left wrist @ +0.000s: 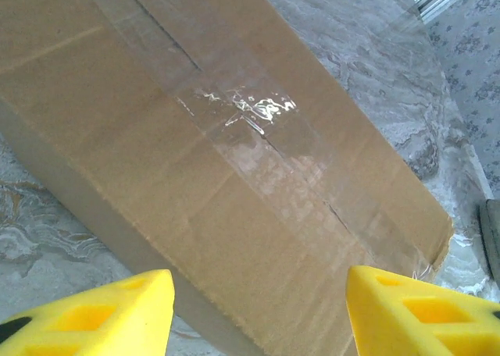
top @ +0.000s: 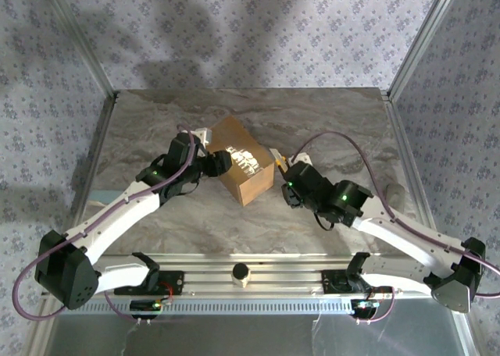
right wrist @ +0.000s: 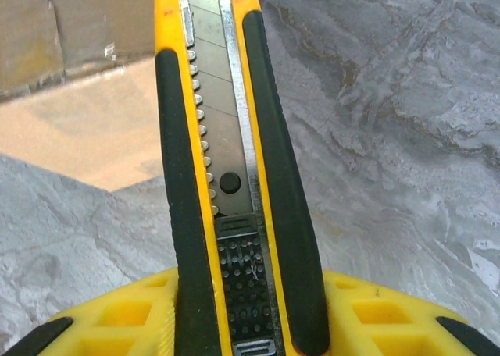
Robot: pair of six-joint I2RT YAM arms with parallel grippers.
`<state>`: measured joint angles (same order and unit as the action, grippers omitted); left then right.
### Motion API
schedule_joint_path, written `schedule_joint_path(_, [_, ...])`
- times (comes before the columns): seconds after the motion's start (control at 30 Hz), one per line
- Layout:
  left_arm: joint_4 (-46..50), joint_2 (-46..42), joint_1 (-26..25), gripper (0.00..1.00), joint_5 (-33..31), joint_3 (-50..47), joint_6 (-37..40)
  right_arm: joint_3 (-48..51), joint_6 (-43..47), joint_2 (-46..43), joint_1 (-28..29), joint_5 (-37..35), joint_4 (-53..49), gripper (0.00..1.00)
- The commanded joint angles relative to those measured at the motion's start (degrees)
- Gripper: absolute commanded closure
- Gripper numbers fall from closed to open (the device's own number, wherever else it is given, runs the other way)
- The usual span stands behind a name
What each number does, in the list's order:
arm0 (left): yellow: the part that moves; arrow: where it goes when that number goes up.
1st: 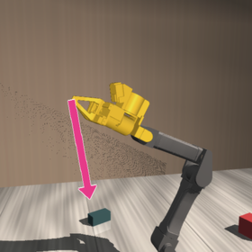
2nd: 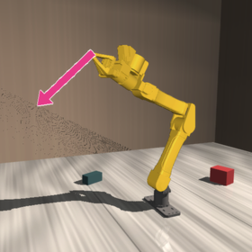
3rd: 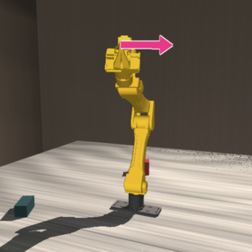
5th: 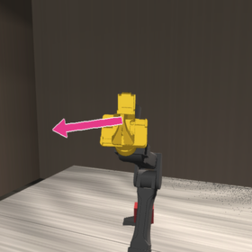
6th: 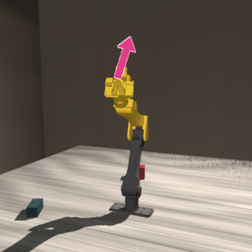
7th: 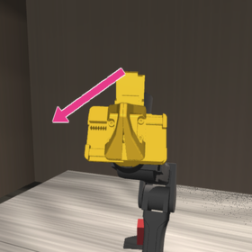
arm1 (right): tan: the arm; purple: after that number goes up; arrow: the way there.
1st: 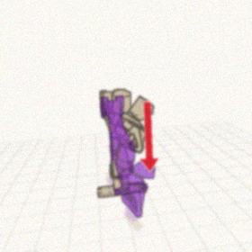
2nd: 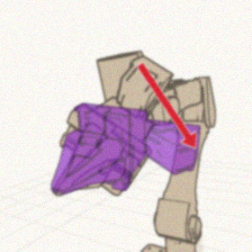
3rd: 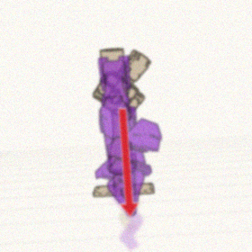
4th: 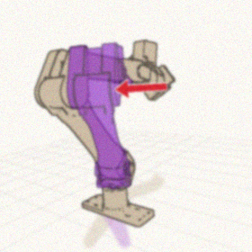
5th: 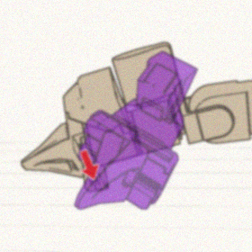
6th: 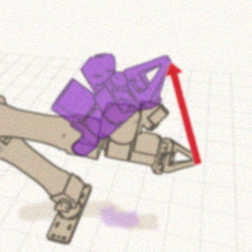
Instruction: Unpack the express box
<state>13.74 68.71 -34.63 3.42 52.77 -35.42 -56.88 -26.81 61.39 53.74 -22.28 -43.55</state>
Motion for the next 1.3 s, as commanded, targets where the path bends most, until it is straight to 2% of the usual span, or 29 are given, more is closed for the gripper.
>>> schedule_joint_path(0.0, [-0.1, 1.3, -0.2, 0.39, 0.8, 4.6, 0.7, 1.3, -3.3, -0.8, 2.0, -2.6, -2.8, 1.00])
schedule_joint_path(0.3, [0.8, 4.4, 0.0, 0.36, -4.0, 11.2, 2.7, 2.7, -8.2, -1.5, 6.4, -4.2, -4.3, 1.00])
schedule_joint_path(0.57, [3.9, 10.7, 3.1, 0.36, -5.2, 17.3, 0.7, 3.4, -11.1, -1.8, 8.8, -5.5, -5.7, 1.00])
schedule_joint_path(0.77, [3.2, 13.9, 5.8, 0.37, -2.2, 17.4, -2.4, 4.4, -12.8, -1.7, 9.5, -4.5, -5.2, 1.00])
schedule_joint_path(1.27, [4.7, 15.5, 6.5, 0.37, -1.9, 17.1, -2.9, 3.8, -12.9, 0.6, 9.8, -4.1, -3.1, 1.00])
